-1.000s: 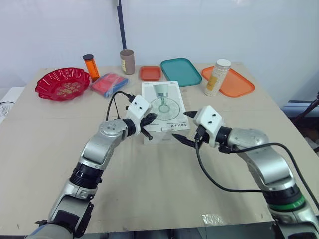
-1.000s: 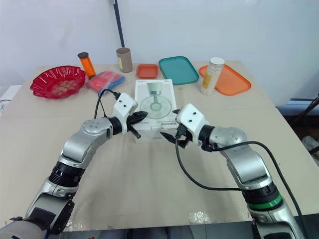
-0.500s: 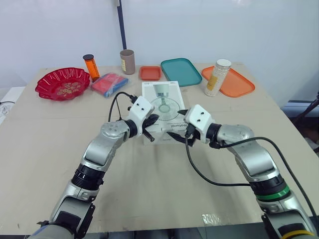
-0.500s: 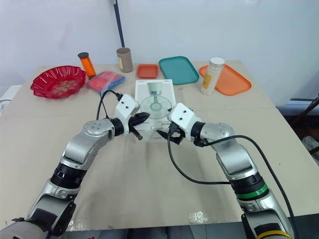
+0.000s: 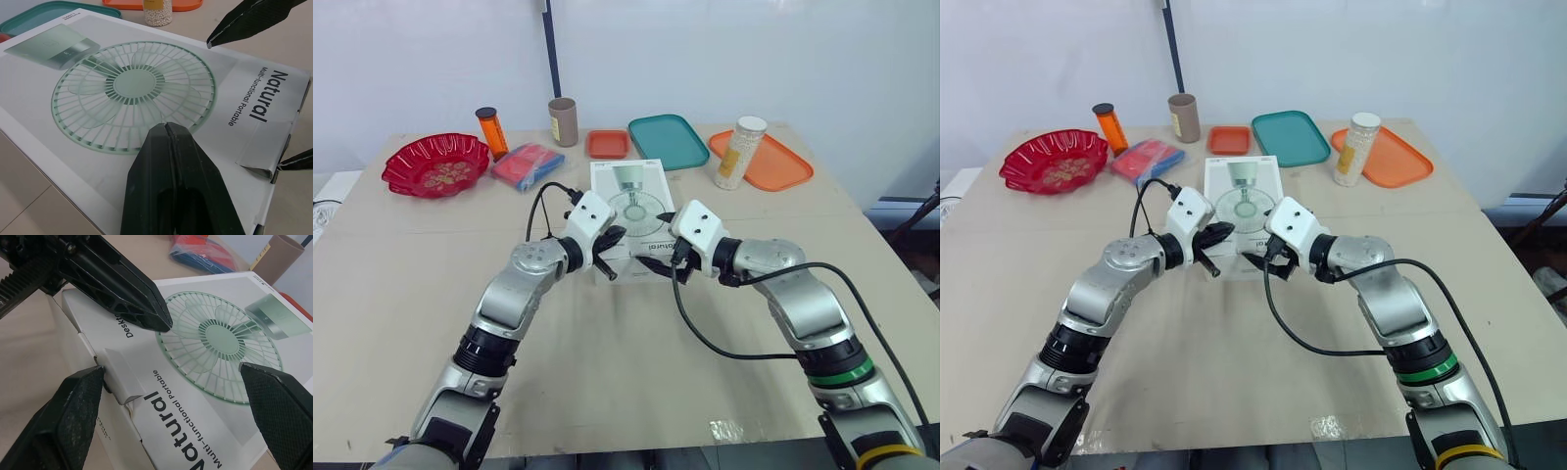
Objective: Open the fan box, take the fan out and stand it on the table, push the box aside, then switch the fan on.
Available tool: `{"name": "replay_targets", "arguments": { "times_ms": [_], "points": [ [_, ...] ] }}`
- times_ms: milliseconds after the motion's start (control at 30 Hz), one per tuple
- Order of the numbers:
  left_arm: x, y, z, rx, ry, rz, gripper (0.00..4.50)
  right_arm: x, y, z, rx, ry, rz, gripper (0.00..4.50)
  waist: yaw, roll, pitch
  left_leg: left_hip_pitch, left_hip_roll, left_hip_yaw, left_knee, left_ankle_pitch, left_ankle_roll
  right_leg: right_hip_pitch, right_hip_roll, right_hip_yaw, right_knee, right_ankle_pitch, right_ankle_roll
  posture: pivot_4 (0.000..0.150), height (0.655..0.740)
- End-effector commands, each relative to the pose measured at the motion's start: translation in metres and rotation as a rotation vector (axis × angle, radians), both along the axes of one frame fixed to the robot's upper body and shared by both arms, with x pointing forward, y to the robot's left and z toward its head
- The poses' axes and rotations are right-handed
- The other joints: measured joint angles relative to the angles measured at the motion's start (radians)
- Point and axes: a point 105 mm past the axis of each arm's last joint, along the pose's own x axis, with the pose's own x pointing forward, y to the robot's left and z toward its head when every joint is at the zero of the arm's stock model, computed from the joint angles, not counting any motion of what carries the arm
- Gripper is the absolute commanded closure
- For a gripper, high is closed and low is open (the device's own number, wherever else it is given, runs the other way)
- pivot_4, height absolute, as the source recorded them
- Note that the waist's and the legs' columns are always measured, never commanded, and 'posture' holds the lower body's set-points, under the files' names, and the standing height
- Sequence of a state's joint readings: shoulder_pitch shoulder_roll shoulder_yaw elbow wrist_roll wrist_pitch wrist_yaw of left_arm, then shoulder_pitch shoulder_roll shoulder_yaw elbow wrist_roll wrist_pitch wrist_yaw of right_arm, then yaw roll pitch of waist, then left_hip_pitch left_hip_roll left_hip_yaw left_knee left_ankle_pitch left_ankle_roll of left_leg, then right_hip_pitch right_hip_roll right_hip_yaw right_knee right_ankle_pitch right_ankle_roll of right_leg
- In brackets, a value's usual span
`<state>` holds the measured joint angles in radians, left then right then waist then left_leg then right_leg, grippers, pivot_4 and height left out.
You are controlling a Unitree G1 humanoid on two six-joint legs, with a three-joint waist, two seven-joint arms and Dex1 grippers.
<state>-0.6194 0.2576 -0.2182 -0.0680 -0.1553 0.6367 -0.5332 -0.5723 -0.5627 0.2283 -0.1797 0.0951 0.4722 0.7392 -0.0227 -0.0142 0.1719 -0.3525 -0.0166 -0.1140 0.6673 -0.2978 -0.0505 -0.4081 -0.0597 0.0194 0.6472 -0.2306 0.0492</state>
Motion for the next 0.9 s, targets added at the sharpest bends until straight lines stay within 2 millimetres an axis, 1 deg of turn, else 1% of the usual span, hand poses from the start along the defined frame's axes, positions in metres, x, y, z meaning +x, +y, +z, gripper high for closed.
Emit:
{"name": "replay_targets", "arguments": {
  "times_ms": [33,300,467,567,767,900],
  "points": [
    [-0.008,-0.010,-0.013,0.016,0.043,-0.051,4.46,0.007,-0.006,0.026,0.041,-0.070,-0.040,0.00,0.000,0.000,0.000,0.000,0.000,0.000,0.000,0.000,0.000,0.000,0.000,0.000,0.000,0.000,0.000,0.150,0.7255],
    [-0.013,-0.013,-0.016,0.020,0.045,-0.073,4.46,0.013,-0.008,0.034,0.090,-0.045,-0.077,0.00,0.000,0.000,0.000,0.000,0.000,0.000,0.000,0.000,0.000,0.000,0.000,0.000,0.000,0.000,0.000,0.150,0.7255],
    [-0.014,-0.012,-0.017,0.023,0.046,-0.077,4.46,0.014,-0.007,0.032,0.058,-0.065,-0.072,0.00,0.000,0.000,0.000,0.000,0.000,0.000,-0.001,0.000,0.000,0.000,0.000,0.000,0.000,0.000,0.000,0.150,0.7255],
    [-0.014,-0.010,-0.015,0.023,0.043,-0.070,4.46,0.013,-0.013,0.031,0.056,-0.059,-0.080,0.00,0.000,0.000,0.000,0.000,0.000,0.000,-0.001,-0.001,0.001,0.000,0.000,0.000,0.000,0.000,0.000,0.150,0.7255],
    [-0.012,0.000,-0.013,0.023,0.046,-0.040,4.46,0.005,-0.024,0.035,0.082,-0.032,-0.093,0.00,0.000,0.000,0.000,0.000,0.000,0.000,-0.001,-0.001,0.001,0.000,0.000,0.000,0.000,0.000,0.000,0.150,0.7255],
    [-0.010,0.003,-0.011,0.012,0.054,-0.015,4.46,-0.009,-0.020,0.032,0.085,0.004,-0.040,0.00,0.000,0.000,0.000,0.000,0.000,0.000,-0.001,-0.002,0.003,0.000,0.000,0.000,0.000,0.000,0.000,0.150,0.7255]
  ]
}}
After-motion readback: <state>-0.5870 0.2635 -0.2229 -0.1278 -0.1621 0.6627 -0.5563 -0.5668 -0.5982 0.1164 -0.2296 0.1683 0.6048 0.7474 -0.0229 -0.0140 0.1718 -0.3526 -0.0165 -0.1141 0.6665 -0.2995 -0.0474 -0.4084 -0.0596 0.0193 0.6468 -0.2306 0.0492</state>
